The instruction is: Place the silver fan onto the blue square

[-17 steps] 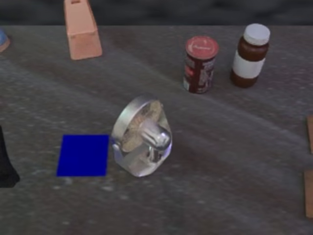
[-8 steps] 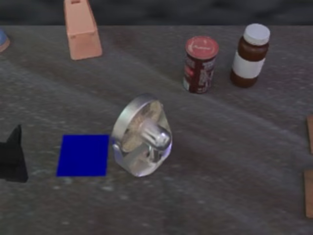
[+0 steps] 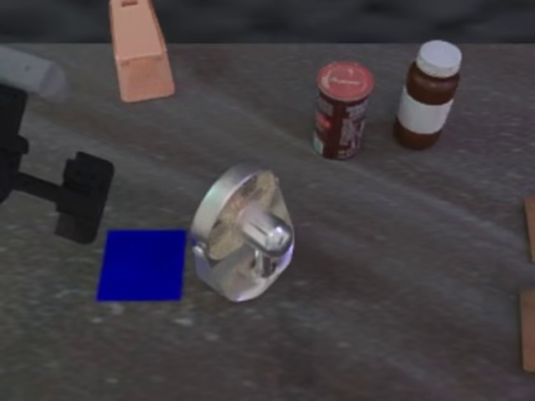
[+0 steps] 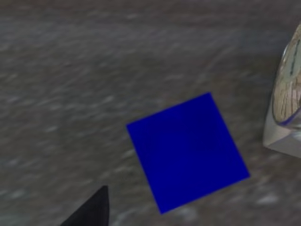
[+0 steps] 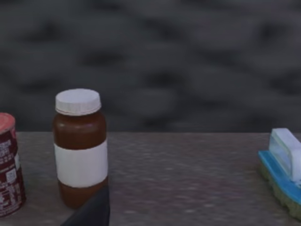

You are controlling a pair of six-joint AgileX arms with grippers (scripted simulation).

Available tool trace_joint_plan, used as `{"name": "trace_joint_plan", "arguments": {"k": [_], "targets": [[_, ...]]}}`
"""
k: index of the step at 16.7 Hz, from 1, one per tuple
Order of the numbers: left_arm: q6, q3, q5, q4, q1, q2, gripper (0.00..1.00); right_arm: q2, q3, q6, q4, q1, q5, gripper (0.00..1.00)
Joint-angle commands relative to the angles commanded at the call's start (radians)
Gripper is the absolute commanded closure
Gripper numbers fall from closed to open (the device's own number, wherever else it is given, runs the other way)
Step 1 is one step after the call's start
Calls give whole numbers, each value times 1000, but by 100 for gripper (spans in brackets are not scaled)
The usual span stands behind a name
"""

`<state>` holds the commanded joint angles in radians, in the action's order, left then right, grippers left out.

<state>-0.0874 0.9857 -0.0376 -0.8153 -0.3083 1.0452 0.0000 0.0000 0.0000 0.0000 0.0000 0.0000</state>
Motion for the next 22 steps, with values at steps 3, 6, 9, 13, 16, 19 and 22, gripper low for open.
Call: {"name": "trace_joint_plan", "arguments": {"k": [3,6,9,13,16,19,22], "targets": [[-15,282,2,-198,-77,294,0,0,0,0,0,0,0,0],[-25,554,8,-372,-147,574,0,0,0,0,0,0,0,0],[-31,798,17,-513,-204,819,0,0,0,0,0,0,0,0],[-32,1041,29,-638,-253,1057,0,0,0,0,0,0,0,0],[-31,1130,34,-680,-270,1144,0,0,0,0,0,0,0,0],[-31,1140,34,-684,-272,1153,0,0,0,0,0,0,0,0],[-31,1137,33,-682,-266,1151,0,0,0,0,0,0,0,0]]}}
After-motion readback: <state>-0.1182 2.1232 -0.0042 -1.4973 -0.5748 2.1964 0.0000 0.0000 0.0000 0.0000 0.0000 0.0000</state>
